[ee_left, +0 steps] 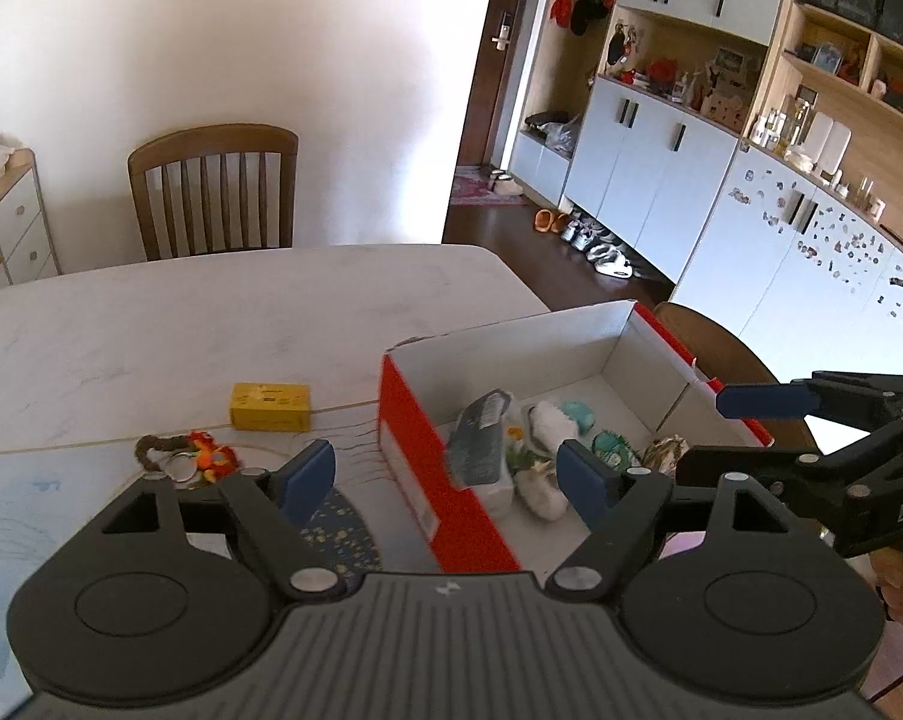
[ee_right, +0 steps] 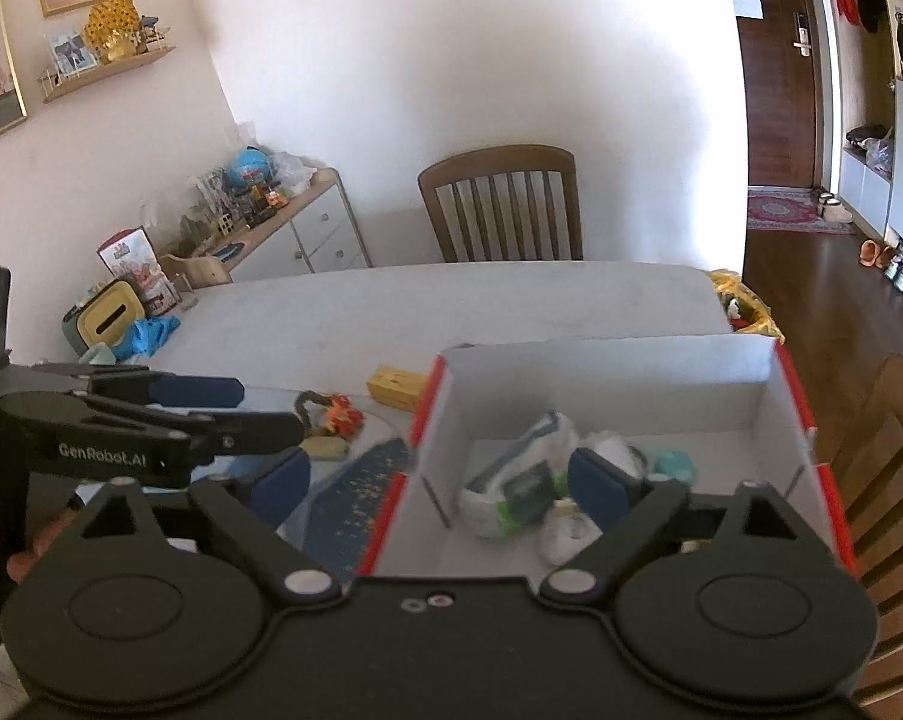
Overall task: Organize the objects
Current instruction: 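Withdraw both tools from the box back toward the mat, then grasp the brown beaded keychain with left tool while right tool grasps the red plush dragon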
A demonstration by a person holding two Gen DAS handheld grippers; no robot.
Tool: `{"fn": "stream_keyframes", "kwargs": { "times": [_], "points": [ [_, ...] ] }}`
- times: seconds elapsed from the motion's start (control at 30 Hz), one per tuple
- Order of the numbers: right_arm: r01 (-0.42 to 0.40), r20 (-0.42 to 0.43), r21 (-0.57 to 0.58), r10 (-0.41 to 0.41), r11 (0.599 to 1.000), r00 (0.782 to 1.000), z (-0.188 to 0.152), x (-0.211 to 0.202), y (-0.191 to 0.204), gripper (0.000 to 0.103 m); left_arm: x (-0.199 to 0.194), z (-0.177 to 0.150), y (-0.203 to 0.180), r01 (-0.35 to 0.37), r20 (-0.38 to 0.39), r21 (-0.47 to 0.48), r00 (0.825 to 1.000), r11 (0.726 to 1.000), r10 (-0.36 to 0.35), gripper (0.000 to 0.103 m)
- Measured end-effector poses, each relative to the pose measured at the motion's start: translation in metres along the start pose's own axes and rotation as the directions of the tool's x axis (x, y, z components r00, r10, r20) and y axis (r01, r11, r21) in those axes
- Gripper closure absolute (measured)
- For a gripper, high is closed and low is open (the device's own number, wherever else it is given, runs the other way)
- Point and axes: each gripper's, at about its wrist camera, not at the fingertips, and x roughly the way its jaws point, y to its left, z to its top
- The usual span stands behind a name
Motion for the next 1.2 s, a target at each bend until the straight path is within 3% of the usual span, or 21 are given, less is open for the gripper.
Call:
{"fn": "stream_keyframes", "kwargs": {
  "times": [0.2,0.33,0.83,1.2],
  "points": [
    [0.004,0.008,0.002,-0.004,1.000,1.000,0.004,0.014,0.031,0.005,-0.014,-0.006,0.028,-0.008,0.016,0.005,1.000,1.000,0.008,0.017],
    [0.007,0.009,0.005,-0.007,1.000,1.000,0.007,0.026,0.051,0.005,-0.021,-0.010,0.052,-0.028,0.030,0.002,0.999,1.000,0.028,0.002],
    [0.040,-0.022,0.009,-0.039,0.999,0.999,0.016,0.082,0.111,0.005,-0.033,-0.024,0.138,-0.062,0.058,-0.026,0.996,0.998,0.063,0.000],
    [0.056,-0.075,-0.010,-0.057,0.998,0.996,0.024,0.133,0.137,0.006,-0.014,-0.032,0.185,-0.033,0.044,-0.060,0.998,0.998,0.035,0.000]
  ]
}}
